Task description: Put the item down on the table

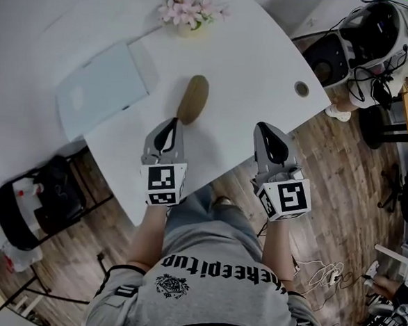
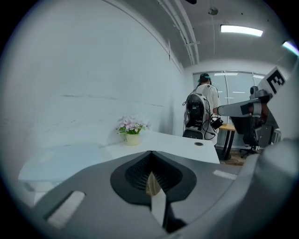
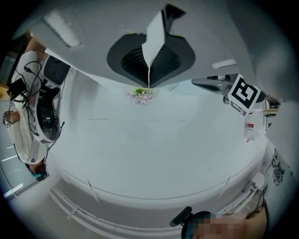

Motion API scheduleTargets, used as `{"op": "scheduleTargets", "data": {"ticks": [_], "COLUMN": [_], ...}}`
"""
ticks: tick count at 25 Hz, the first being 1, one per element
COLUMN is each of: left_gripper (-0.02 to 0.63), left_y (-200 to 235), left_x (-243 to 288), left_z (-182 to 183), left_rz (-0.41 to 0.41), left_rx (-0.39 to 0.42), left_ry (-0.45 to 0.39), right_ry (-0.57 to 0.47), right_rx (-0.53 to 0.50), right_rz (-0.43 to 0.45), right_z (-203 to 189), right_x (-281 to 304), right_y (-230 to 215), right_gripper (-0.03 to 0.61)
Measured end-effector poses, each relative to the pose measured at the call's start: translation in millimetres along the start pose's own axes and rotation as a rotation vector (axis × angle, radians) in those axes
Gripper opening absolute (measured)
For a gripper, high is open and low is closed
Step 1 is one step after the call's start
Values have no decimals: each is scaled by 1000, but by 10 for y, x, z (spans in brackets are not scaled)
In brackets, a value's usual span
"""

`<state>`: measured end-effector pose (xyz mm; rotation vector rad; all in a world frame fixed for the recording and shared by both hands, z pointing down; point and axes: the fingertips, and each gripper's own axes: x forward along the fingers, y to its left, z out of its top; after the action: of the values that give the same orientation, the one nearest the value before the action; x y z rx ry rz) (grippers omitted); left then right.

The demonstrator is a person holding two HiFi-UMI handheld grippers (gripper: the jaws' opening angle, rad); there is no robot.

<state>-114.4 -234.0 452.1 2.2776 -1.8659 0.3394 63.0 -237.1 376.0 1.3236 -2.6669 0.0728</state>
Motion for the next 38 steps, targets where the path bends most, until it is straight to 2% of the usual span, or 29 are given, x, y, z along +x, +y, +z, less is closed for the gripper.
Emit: {"op": "scheduleTargets", "data": {"ticks": [12, 32, 38], "left_gripper": [15, 17, 17], "left_y": [-43, -129, -343], "left_x": [-580, -1298, -1538], "left_z": [307, 541, 658], "left_rz": [56, 160, 175], "left_rx": [4, 0, 3], "left_ry": [-87, -185, -221], "right_ry": [-30, -71, -109], "right_rx": [-20, -73, -70], "right_rz": [55, 128, 137], "right_z": [80, 191, 275], "right_x": [-228, -555, -823], "right_y": [201, 449, 415], "right_gripper": [3, 3, 3]}}
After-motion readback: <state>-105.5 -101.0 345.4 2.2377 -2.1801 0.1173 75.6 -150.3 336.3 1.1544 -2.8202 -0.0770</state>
